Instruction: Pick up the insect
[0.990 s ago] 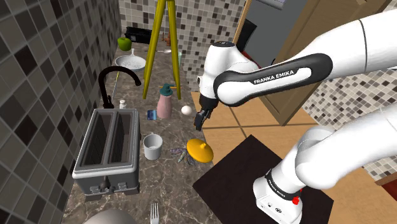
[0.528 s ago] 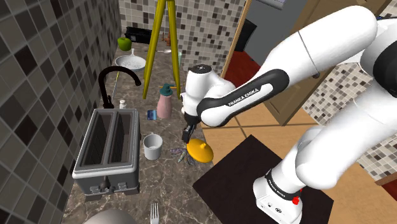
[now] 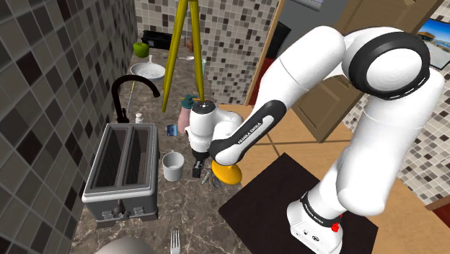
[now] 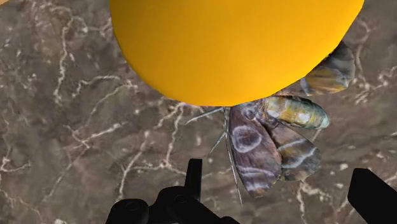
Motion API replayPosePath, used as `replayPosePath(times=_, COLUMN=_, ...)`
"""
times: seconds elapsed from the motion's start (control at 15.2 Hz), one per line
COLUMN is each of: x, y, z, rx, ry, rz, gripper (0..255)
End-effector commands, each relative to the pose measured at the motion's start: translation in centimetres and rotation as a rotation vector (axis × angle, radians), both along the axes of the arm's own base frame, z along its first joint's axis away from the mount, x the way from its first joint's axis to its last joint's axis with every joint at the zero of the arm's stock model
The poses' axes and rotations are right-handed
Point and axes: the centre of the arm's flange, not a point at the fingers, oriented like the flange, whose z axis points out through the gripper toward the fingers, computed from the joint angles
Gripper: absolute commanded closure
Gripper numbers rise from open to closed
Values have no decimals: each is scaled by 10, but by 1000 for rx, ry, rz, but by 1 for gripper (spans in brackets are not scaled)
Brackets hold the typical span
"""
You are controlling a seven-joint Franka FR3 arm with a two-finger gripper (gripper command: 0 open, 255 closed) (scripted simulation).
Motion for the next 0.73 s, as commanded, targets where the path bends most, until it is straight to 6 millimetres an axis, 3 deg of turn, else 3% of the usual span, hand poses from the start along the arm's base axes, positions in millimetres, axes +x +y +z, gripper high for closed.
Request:
replayPosePath(times=0.0, x=-1, y=3, z=-12, rx=-3, ry=-1, rz=15, gripper=0)
replayPosePath(times=0.4, x=-1, y=3, z=-47, rx=-3, ry=-1, rz=15, gripper=0)
replayPosePath(times=0.53, x=-1, y=3, z=-47, rx=-3, ry=-1, rz=15, gripper=0)
replayPosePath(times=0.59, x=-2, y=3, z=-47, rx=-3, ry=-1, rz=15, gripper=255)
replayPosePath(times=0.66, x=-2, y=3, z=-47, rx=-2, ry=-1, rz=15, gripper=255)
